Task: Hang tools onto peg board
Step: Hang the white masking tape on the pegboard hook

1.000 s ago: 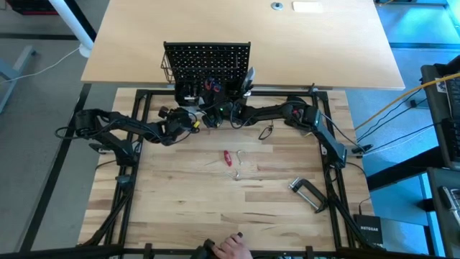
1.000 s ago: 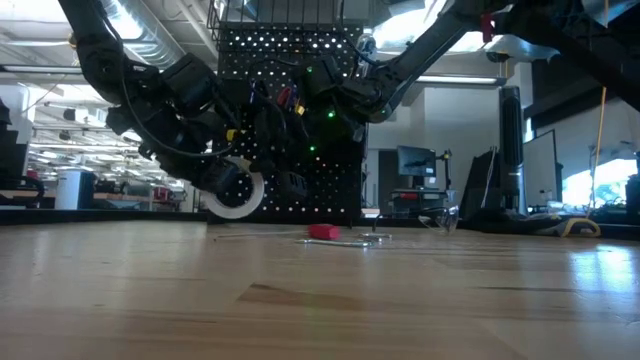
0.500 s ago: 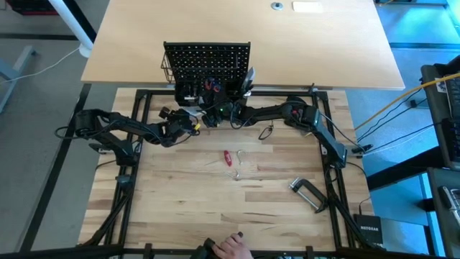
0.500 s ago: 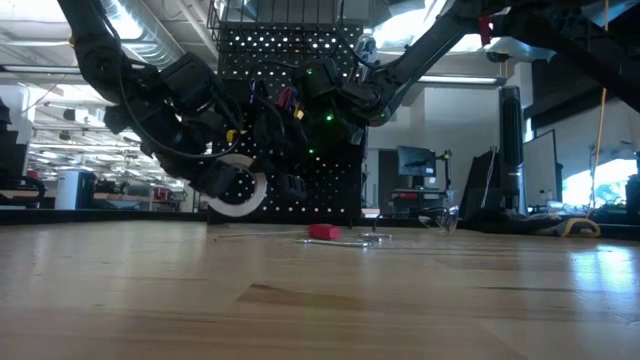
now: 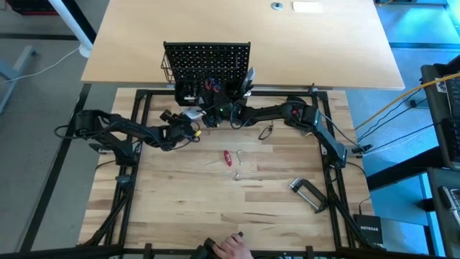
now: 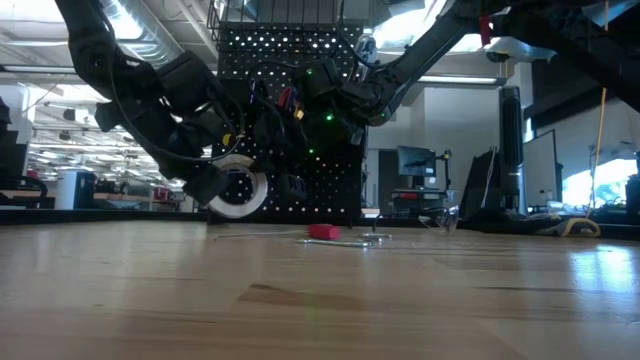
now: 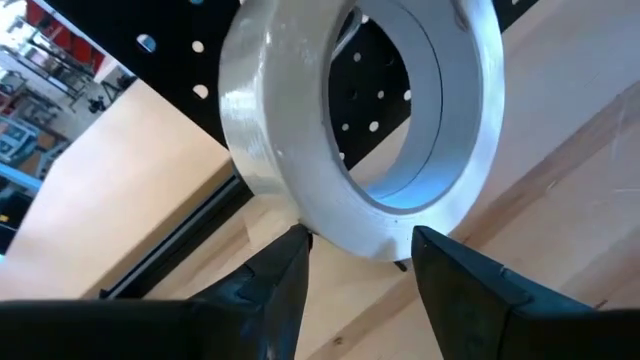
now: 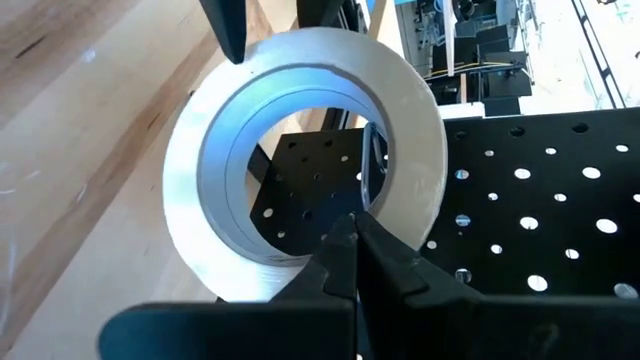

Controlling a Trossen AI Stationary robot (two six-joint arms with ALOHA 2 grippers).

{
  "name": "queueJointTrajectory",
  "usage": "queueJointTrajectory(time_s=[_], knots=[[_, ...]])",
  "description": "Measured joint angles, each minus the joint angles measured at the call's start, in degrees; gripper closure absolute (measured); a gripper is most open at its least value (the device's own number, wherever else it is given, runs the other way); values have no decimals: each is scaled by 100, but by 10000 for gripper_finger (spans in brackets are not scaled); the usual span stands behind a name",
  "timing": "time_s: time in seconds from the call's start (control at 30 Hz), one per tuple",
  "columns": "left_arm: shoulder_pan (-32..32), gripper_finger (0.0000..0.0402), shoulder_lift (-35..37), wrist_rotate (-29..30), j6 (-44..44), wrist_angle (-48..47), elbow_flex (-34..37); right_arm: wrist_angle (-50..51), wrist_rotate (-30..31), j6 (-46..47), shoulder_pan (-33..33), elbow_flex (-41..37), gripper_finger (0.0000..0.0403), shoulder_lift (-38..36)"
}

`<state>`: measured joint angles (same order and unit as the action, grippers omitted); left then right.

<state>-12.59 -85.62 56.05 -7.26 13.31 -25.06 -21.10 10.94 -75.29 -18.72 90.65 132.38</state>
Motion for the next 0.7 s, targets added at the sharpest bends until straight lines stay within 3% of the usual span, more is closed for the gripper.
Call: queueJointTrajectory(time_s=[0.43, 0.7], knots=[[40, 235, 0, 732, -306, -1, -2, 2, 30, -20, 0, -2, 400, 0], [-278, 235, 0, 785, -345, -5, -2, -3, 24, -17, 0, -2, 400, 0]])
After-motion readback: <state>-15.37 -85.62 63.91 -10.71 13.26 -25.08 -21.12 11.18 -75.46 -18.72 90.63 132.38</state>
